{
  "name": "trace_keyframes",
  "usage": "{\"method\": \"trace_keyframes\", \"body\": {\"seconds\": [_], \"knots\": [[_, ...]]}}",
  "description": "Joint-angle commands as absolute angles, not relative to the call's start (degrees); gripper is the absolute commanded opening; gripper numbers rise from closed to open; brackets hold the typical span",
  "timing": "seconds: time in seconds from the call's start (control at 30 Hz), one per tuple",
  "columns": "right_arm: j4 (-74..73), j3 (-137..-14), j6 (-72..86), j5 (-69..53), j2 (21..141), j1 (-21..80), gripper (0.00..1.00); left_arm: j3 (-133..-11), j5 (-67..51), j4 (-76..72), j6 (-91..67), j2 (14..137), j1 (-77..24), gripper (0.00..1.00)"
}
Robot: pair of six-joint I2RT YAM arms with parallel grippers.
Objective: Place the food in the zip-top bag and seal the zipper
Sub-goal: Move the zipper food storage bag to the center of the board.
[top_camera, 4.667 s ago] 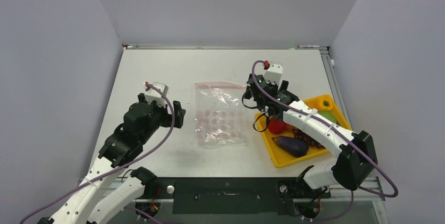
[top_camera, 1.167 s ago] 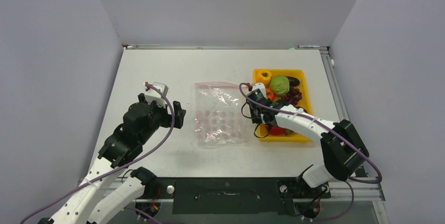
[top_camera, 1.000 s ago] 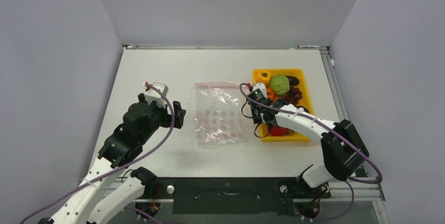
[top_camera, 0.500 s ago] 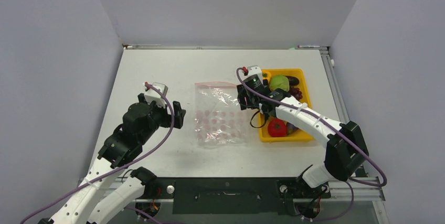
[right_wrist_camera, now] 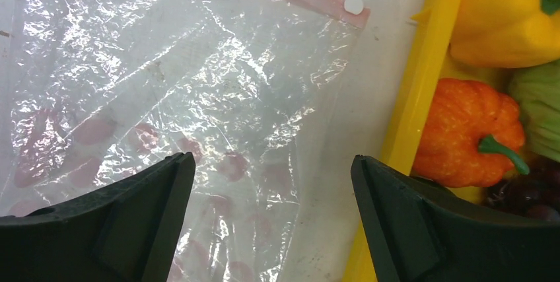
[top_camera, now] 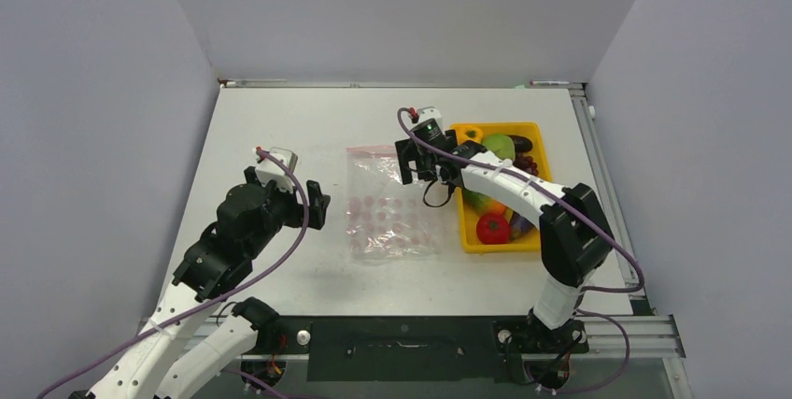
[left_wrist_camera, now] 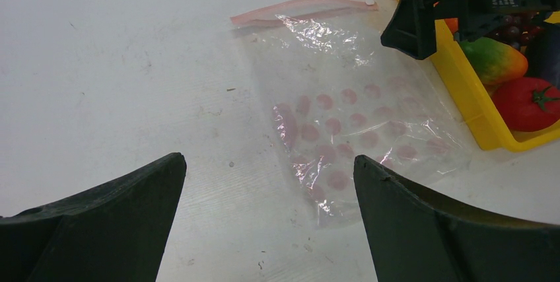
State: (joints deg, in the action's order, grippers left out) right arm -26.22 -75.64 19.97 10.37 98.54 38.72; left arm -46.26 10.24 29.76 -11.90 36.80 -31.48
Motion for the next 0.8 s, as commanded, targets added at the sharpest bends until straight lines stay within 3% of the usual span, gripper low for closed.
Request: {"method": "trace_keyframes", "body": {"seconds": [0.0, 0.77], "knots": [[-22.98, -79.89, 20.72, 8.3, 101.69, 38.93, 0.9, -48.01, 10.07, 27.7, -12.66, 36.3, -31.22, 0.96], [-19.49, -87.09, 21.75, 2.02, 115.94, 34.37, 0.92, -47.99, 10.44, 27.81, -12.48, 37.18, -31.2, 0.96]]}}
